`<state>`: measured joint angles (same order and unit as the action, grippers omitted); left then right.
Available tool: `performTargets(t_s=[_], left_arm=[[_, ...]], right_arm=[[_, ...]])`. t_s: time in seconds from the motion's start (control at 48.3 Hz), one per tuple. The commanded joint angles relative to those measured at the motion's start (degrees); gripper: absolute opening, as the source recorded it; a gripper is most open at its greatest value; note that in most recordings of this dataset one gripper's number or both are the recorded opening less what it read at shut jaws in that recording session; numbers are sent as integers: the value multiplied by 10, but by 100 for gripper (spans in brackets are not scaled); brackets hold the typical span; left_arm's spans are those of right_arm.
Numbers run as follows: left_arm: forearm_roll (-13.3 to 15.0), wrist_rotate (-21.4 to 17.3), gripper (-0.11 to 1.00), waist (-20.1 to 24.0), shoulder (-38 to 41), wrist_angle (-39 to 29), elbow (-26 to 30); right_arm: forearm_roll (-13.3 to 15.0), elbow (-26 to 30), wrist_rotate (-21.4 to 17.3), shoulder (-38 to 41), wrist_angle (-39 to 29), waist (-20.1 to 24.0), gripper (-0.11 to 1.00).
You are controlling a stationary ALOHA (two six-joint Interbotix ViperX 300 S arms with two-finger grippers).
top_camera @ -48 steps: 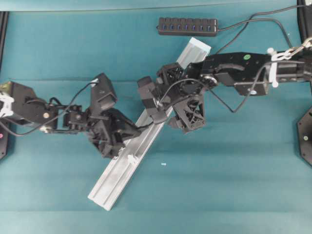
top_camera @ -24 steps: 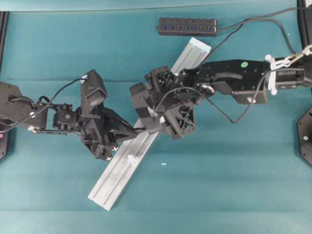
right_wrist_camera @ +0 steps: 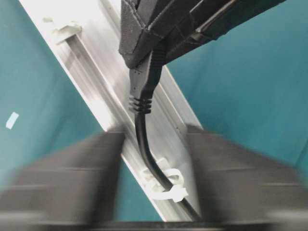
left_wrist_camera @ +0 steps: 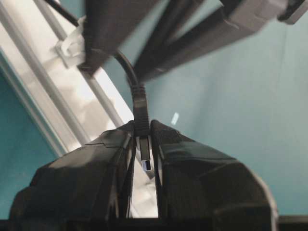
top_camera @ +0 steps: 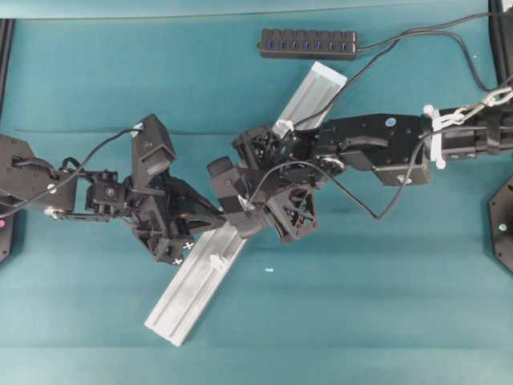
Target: Pass the USB cable through three rings with both arms.
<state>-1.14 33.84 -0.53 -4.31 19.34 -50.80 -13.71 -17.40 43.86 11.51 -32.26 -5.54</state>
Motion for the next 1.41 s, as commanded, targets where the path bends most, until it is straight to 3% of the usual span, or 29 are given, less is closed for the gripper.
performTargets(t_s=[0.0, 0.083, 0.373, 0.539, 0.601, 0.787, 0.87, 1.015, 1.223, 1.388], left_arm=[[-1, -1, 11, -4, -27, -1, 12], [-2, -1, 11, -4, -27, 3, 13], [-2, -7, 11, -4, -32, 2, 10], [-1, -23, 12, -4, -40, -3, 9], [-2, -23, 22, -5, -45, -10, 8], [-1, -21, 75, -7, -78, -49, 4], [-2, -25, 92, -8, -113, -75, 2], [-2, -28, 82, -11, -176, -116, -12], [-2, -33, 84, -26, -291, -158, -54], [-2, -32, 84, -32, -385, -209, -82]], right_arm=[[1, 7, -4, -2, 3, 2, 21], [1, 9, -4, -2, 2, 2, 7], [4, 25, -1, 7, -10, 2, 6], [45, 43, -1, 18, -35, 4, 6], [54, 48, 0, 22, -39, 5, 6], [68, 61, 2, 30, -41, 5, 6], [72, 61, 4, 33, -44, 7, 6], [91, 57, 4, 40, -46, 16, 6], [130, 50, 10, 48, -41, 23, 6], [139, 48, 60, 49, -47, 27, 6]])
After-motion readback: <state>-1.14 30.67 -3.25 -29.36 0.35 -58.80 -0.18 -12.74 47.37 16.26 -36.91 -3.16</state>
